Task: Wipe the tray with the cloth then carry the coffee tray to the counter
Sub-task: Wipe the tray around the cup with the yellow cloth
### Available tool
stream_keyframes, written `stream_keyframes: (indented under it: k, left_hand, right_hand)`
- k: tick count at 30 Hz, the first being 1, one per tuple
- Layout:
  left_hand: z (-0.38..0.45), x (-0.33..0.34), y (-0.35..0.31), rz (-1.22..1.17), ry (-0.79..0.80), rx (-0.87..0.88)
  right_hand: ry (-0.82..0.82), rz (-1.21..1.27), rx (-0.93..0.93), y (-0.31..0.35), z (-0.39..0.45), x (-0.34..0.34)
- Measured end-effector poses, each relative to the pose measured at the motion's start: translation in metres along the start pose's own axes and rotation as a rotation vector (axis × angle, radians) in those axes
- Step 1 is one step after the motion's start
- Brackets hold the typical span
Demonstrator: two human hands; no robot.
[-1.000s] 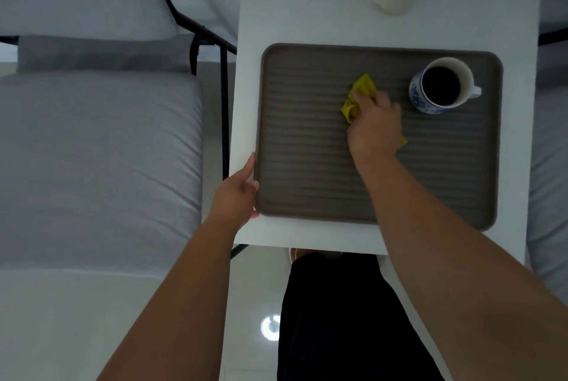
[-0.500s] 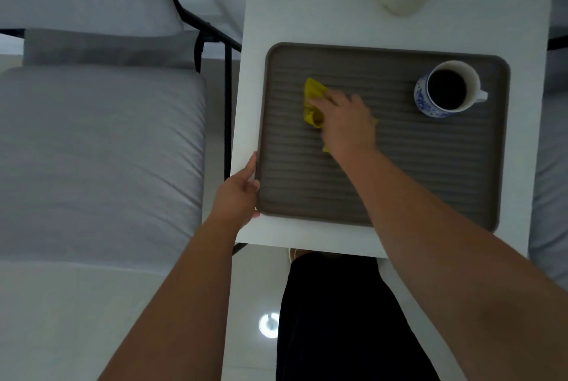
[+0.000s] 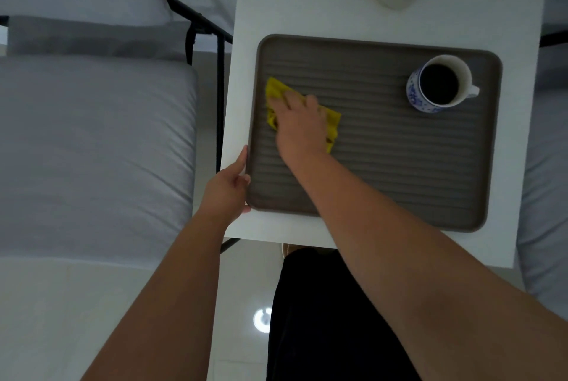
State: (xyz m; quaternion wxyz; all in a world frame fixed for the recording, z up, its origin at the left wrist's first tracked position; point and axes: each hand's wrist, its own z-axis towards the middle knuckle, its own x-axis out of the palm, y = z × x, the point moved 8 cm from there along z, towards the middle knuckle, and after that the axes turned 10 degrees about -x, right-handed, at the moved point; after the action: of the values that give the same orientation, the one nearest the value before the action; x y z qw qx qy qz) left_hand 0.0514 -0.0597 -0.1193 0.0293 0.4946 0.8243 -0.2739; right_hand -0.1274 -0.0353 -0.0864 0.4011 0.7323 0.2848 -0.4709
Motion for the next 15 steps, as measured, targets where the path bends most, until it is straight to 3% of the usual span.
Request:
stream_keyframes:
  k: [3,8,12,15]
  left_hand:
    - [0.001,0.001,0.000,-0.006,-0.014,-0.009]
    - [-0.003,0.001,-0.001,0.006,-0.038,0.009]
    - [-0.003,0.002,0.000,-0.026,-0.008,0.006]
    - [-0.002,0.001,0.001,-0.022,0.007,0.013]
  right_hand:
    - [0.042,0.004,-0.055,0.017,0.007,0.002]
    - [0.106,-0.006,-0.194,-0.024,-0.030,0.011]
    - [-0.038,-0.031,0.059,-0.105,-0.081,0.004]
    - [-0.146,-0.017,0.240,-0.126,-0.109,-0.010]
